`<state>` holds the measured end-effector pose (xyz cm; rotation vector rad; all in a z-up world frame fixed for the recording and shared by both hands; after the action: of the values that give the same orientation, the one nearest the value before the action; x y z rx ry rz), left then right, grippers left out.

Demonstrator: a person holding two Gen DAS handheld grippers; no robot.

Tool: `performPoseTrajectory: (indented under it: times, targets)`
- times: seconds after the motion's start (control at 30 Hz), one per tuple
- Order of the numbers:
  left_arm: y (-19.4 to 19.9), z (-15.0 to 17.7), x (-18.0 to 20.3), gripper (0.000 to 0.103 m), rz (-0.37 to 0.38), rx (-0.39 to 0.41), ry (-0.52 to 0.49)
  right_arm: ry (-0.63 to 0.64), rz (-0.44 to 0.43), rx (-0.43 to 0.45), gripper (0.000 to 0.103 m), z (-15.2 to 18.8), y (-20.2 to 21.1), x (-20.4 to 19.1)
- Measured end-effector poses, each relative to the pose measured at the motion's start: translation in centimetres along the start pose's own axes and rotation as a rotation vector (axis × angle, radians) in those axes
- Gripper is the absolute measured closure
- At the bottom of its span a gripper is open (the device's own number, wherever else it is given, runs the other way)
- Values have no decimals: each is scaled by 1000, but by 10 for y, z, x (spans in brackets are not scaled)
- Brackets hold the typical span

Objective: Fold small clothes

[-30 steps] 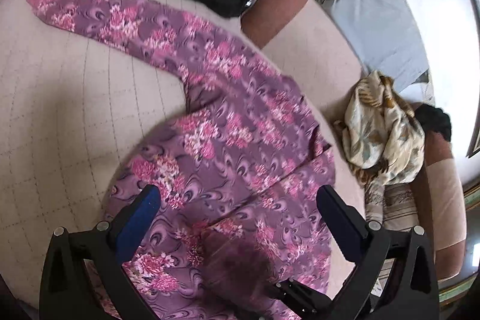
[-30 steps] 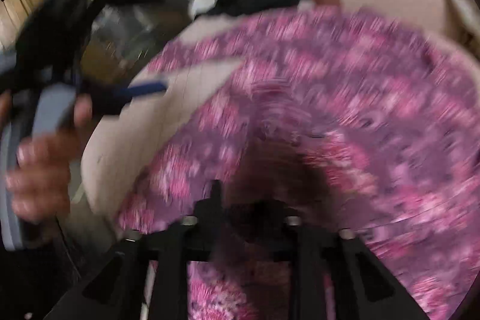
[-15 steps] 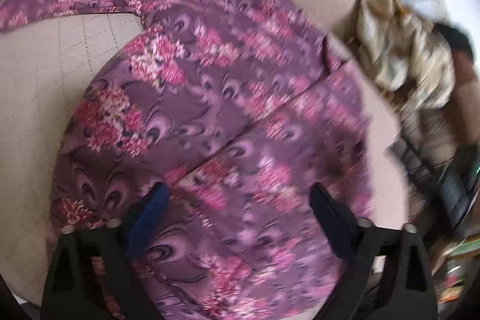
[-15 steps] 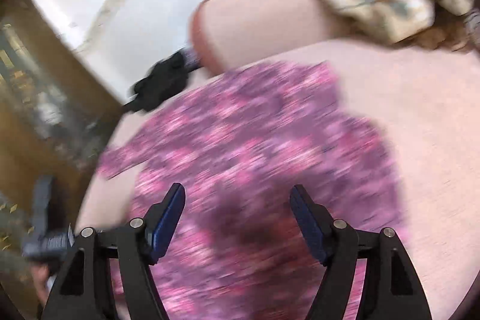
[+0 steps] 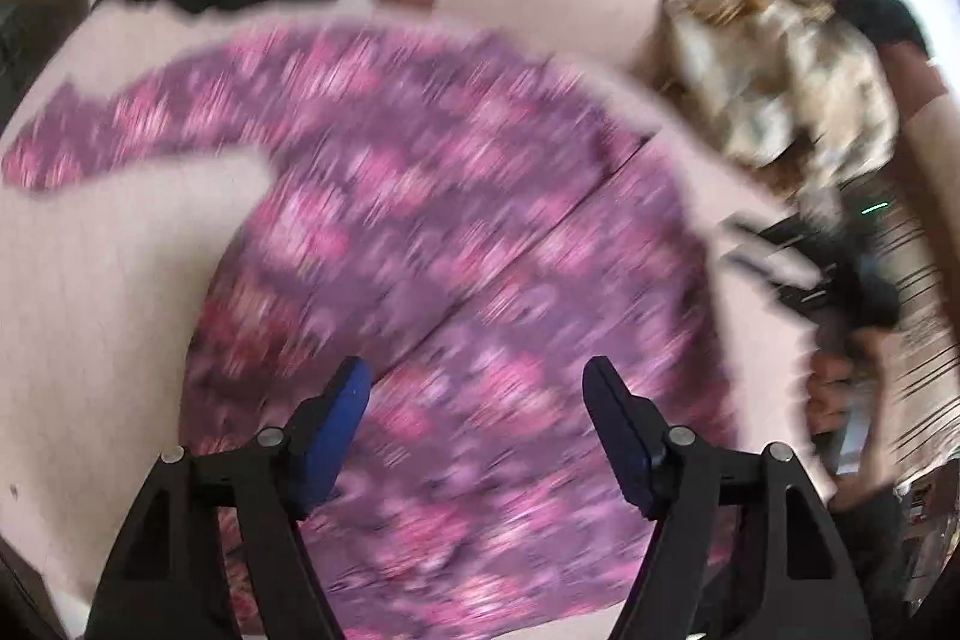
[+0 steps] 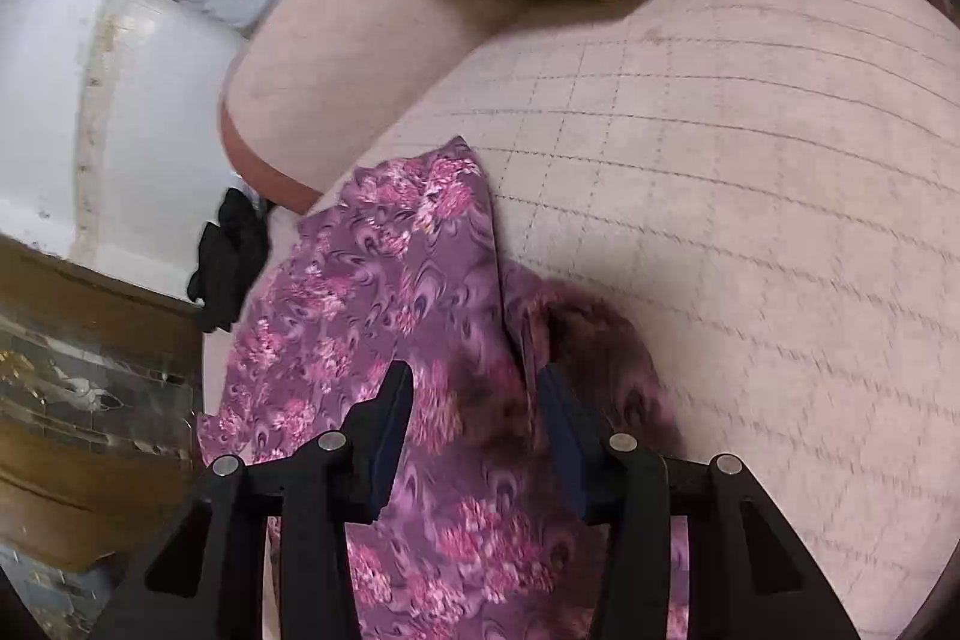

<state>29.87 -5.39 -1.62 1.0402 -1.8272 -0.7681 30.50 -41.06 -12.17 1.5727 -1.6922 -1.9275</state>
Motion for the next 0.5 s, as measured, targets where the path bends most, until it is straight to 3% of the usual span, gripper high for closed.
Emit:
performPoseTrajectory:
  times: [0.13, 0.17, 0.23, 0.3, 0.4, 0.5]
  targets:
    - [-10, -55, 60, 24, 40, 50, -89, -130, -106, -29, 54, 4, -15, 26]
    - [-24, -71, 75, 19, 57, 54, -98, -174, -124, -71, 54, 5, -24, 30]
    - [-61, -99, 97, 18, 85, 30, -102, -222, -210, -109, 54, 5, -29, 39]
    - [-115, -130, 121, 18, 94, -33, -134, -214, -210, -112, 54, 0, -33, 42]
    - [-181, -160, 148, 18, 25, -98, -212, -302, -273, -99, 54, -15, -35, 52]
    - [-247, -180, 160, 18, -134, -133, -306, -292, -308, -130, 62, -21, -41, 48]
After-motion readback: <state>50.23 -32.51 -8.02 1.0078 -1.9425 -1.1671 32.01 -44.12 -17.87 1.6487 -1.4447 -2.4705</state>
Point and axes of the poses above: each gripper's, at about its wrist camera, not at the fingertips, and y roughly against the way its jaws point, x to its right, z to its underside, the point moved 4 cm from there along -y, roughly the way its jaws point, and after that the axes turned 6 degrees about z, right-handed, at the moved point
